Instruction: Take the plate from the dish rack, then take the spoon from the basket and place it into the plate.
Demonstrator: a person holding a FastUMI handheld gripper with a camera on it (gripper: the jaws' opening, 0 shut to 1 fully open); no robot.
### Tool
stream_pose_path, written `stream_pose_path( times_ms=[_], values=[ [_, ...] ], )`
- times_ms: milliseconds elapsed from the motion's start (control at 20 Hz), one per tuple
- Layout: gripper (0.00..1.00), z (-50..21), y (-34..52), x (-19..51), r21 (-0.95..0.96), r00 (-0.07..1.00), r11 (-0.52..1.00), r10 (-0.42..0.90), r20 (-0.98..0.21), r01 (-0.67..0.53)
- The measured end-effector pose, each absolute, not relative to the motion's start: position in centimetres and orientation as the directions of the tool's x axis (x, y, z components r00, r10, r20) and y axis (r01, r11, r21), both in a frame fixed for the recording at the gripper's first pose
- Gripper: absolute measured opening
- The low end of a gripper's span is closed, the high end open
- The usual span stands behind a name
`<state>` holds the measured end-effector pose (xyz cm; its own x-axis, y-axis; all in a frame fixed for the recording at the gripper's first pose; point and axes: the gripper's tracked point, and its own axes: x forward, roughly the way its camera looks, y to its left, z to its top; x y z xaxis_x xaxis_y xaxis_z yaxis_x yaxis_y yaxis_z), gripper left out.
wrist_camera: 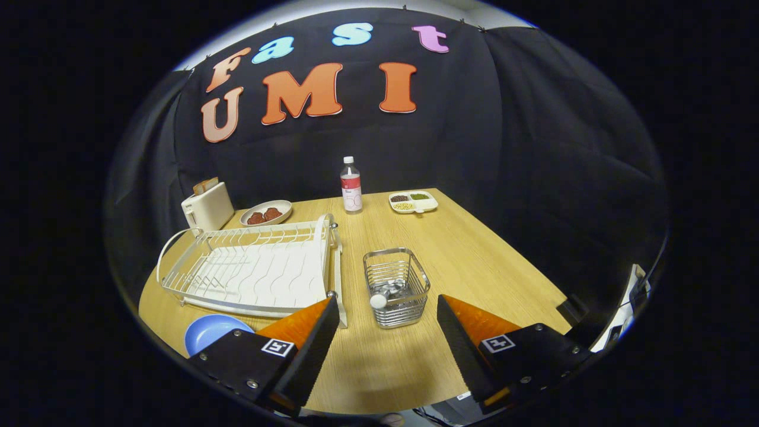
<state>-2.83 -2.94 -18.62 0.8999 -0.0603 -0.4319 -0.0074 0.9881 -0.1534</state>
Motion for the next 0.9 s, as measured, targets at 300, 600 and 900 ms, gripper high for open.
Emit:
stream_pose_path(
  times_ms=[300,600,900],
  values=[
    [0.81,-19.2,-2.8,-0.8,-0.218,0.913,0.975,-0.058,-0.404,-0.035],
    [0.29,-20.9,-2.7,-0.4,-0.250,0.900,0.967,-0.060,-0.431,-0.055],
    [0.08,-19.5,-2.5,-0.6,-0.269,0.915,0.961,-0.056,-0.399,-0.059]
  ],
)
